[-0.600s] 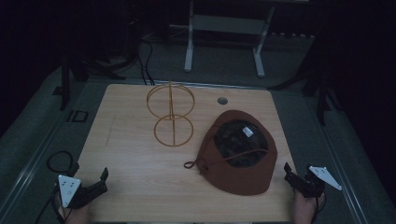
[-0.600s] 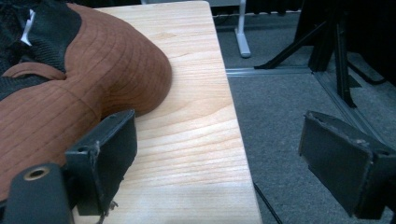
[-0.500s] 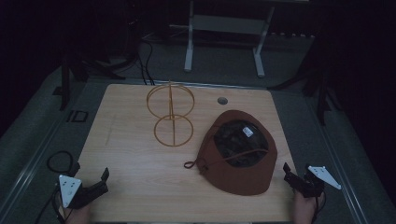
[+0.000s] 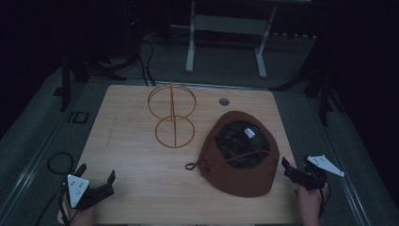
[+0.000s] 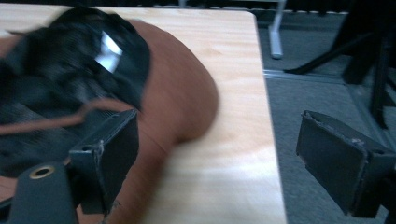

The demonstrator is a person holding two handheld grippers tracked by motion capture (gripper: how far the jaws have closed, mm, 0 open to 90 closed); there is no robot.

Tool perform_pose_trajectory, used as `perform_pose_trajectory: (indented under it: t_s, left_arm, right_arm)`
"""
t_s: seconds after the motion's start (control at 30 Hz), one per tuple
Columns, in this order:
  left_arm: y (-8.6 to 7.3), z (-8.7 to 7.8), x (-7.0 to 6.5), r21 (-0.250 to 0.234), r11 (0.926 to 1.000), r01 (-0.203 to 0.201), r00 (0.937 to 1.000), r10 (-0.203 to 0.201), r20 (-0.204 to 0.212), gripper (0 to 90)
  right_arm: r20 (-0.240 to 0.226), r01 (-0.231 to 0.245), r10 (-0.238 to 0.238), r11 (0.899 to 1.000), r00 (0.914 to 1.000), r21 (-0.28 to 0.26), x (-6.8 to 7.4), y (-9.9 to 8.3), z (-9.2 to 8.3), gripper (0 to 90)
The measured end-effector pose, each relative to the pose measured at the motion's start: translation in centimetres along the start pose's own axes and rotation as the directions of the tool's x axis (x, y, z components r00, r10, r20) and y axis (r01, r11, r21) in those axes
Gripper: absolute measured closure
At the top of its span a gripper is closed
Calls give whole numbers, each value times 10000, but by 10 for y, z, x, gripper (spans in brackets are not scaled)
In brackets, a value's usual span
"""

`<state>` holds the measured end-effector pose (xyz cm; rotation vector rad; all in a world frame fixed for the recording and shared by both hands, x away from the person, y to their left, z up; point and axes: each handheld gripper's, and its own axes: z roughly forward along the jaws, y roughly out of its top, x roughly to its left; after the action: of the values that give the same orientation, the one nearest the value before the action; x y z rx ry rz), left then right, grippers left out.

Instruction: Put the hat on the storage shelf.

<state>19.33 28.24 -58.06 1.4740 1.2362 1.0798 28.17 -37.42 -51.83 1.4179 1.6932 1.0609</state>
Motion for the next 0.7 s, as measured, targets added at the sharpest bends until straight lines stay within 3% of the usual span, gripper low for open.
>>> perform_pose_trajectory:
  t_s: [0.23,0.33,0.43,0.7]
  left_arm:
    - [2,1,-4,16,10000,-48,10000,47,75,26]
    - [1,2,-4,101,9999,-31,10000,30,41,26]
    - [1,2,-3,121,9999,36,10000,-36,26,26]
    - [2,2,-4,80,9998,184,9997,-185,183,26]
  right_arm:
    - [-1058,146,-57,9964,9944,839,13,34,16,128]
    - [-1182,266,-135,9936,9929,1100,21,42,27,116]
    - [-1606,-26,272,9885,9867,1514,23,47,43,113]
    - [-1192,806,-519,9648,9915,2504,35,46,85,127]
